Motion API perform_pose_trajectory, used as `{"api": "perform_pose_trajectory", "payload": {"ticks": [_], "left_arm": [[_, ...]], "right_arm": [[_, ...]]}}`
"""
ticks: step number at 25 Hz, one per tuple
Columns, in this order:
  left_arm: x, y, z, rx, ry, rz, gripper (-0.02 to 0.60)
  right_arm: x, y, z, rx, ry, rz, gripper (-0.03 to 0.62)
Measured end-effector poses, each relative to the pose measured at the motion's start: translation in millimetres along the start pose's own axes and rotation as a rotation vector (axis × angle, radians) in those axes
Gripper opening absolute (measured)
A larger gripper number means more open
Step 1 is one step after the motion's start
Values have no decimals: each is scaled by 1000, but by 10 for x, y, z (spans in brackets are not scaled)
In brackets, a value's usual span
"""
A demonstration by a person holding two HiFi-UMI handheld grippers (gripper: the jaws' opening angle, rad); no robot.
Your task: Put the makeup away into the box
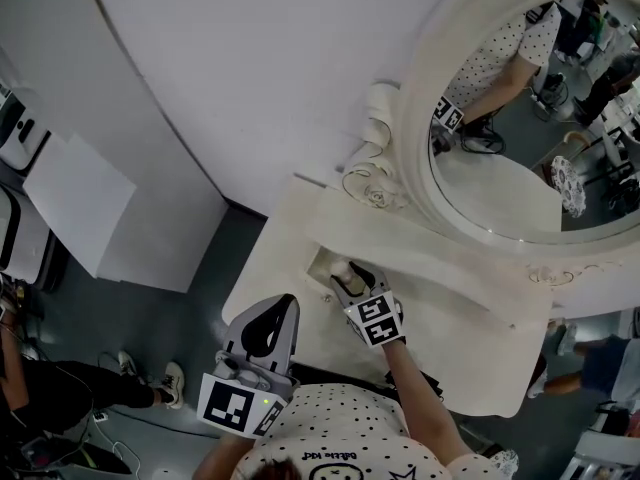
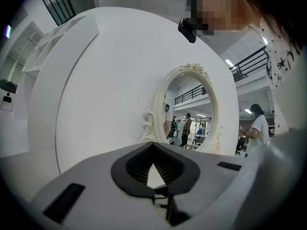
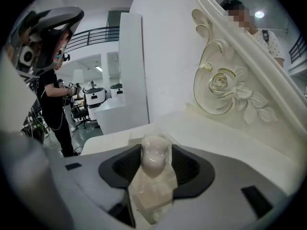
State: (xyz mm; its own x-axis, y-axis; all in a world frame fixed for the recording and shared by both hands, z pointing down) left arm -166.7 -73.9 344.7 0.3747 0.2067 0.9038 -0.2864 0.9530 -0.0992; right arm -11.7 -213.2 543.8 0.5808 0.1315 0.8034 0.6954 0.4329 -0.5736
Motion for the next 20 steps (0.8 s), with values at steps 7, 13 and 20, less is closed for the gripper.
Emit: {"api": "perform_pose_trajectory", "payload": {"ticks": [7, 13, 20], "left_arm": [[-7, 0, 25, -3, 2, 2, 5], [-11, 1, 31, 0, 5, 3, 5], [11, 6, 40, -1, 7, 3, 5]], "right_arm": [[16, -9, -23, 9, -1, 15, 190], [18, 4, -12, -1, 4, 17, 190], [6, 11, -17, 15, -2, 13, 190]]}}
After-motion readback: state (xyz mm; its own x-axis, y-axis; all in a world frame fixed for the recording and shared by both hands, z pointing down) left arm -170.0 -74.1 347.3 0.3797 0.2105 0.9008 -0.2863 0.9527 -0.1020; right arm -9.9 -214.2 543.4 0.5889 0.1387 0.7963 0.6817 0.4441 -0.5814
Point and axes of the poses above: the fingertips, and each gripper's own axes: y backward along the fingers, z to its left, x out of its underside, the point moved 10 cm from there along y, backward along the fingers, and after that the axes turned 15 degrees about y, right-handed, at the moved point
